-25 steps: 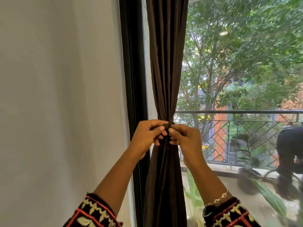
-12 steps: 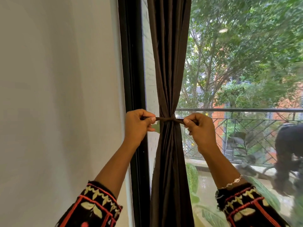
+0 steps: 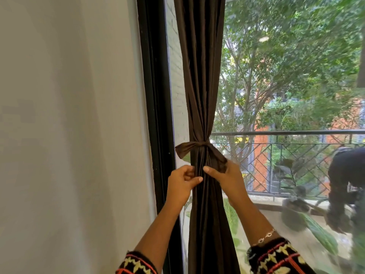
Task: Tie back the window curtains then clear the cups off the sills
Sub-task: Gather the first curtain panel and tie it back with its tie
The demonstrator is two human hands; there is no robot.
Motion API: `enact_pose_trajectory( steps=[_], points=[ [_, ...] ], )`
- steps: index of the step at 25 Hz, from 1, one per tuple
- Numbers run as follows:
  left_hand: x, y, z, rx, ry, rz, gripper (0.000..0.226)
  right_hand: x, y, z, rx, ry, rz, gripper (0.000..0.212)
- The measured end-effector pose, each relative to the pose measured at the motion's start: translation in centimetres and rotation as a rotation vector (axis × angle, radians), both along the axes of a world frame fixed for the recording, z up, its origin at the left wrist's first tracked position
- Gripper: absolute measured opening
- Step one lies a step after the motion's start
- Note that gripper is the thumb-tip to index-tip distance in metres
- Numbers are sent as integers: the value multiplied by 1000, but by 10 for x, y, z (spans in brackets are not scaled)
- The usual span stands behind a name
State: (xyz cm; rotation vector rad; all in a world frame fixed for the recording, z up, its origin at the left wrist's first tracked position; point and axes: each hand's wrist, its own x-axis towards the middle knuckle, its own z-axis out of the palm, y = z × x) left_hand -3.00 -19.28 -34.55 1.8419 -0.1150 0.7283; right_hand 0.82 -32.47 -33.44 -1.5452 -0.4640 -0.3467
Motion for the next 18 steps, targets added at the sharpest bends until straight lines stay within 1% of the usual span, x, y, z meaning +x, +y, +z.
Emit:
enact_pose_trajectory(
  steps=[1,3,6,8,10,11,12,14,15,17,18],
  points=[
    [0,-2,-6,51,-8,55,26,-1,3,-5,-38,-7,-22,19],
    [1,-3,-12,92,-20,139,37,-1,9,-14,-136,-22,-59,11],
    [0,-3,-11,104,-32,168,42,-2,15,-19,-213,-71,-87,13],
    [0,-1,-13,111,-26,173,41,-4,16,-21,-247,-98,-133,13],
    [1,0,-17,122,-29,194,28,-4,18,-28,-338,-157,-232,16],
    [1,-1,-19,125,-41,212,17,-5,19,-31,-410,-203,-288,22],
    [2,-1,-19,140,-63,250,20,-3,20,-33,-468,-257,-329,32],
    [3,-4,-19,228,-133,352,46,1,22,-34,-558,-279,-369,53],
    [3,-6,-16,295,-192,396,58,0,23,-30,-591,-295,-400,58],
    [5,-9,-4,439,-336,459,69,5,24,-20,-564,-438,-511,63],
    [7,-9,3,517,-406,485,70,6,23,-13,-561,-453,-497,61]
  ],
)
